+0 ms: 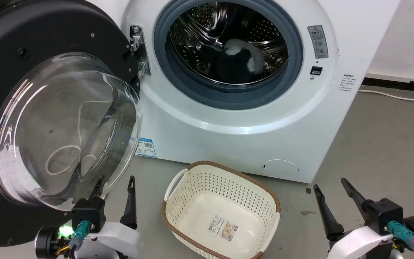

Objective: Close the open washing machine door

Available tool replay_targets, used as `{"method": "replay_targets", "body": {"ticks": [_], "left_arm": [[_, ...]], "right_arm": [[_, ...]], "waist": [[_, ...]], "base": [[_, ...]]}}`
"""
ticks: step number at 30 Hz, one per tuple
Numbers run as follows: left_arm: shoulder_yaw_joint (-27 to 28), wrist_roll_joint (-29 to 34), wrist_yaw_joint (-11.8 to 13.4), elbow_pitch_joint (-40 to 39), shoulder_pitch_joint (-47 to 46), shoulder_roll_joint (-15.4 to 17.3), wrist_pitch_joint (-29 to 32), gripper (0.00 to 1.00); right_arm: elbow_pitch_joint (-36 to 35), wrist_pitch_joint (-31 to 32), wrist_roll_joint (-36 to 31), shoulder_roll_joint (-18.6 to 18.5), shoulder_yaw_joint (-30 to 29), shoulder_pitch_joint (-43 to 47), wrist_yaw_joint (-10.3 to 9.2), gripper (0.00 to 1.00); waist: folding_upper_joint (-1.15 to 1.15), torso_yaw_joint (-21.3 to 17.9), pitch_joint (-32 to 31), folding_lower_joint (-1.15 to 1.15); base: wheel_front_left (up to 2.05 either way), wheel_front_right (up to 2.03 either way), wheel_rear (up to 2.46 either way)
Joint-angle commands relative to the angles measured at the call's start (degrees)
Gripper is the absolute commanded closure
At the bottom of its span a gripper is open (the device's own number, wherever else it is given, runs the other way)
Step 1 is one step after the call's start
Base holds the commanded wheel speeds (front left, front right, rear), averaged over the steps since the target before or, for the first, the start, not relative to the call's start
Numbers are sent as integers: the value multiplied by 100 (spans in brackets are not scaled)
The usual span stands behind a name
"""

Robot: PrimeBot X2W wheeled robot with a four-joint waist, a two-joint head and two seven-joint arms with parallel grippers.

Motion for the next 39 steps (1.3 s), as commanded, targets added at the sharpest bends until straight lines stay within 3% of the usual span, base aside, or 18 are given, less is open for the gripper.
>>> {"method": "replay_targets", "body": {"ticks": [1,30,31,32,39], "left_arm": [[-24,-62,9,27,1,0,-54,0],[-359,-550,52,276,-26,0,-426,0],[-373,-558,53,288,-28,0,-438,40],[-384,-580,54,296,-29,0,-450,98],[-411,-685,-9,72,-86,0,-534,100]], "right_arm": [[25,-52,73,0,2,32,0,0],[210,-422,539,0,36,175,1,0],[218,-434,557,0,40,181,1,0],[228,-446,575,0,44,187,1,0],[275,-530,701,0,39,225,2,0]], "waist": [[0,0,1,0],[0,-5,-10,0],[0,-4,-11,0],[0,-3,-12,0],[0,58,-11,0]], "base": [[0,0,0],[0,0,0],[0,0,0],[0,0,0],[0,0,0]]}}
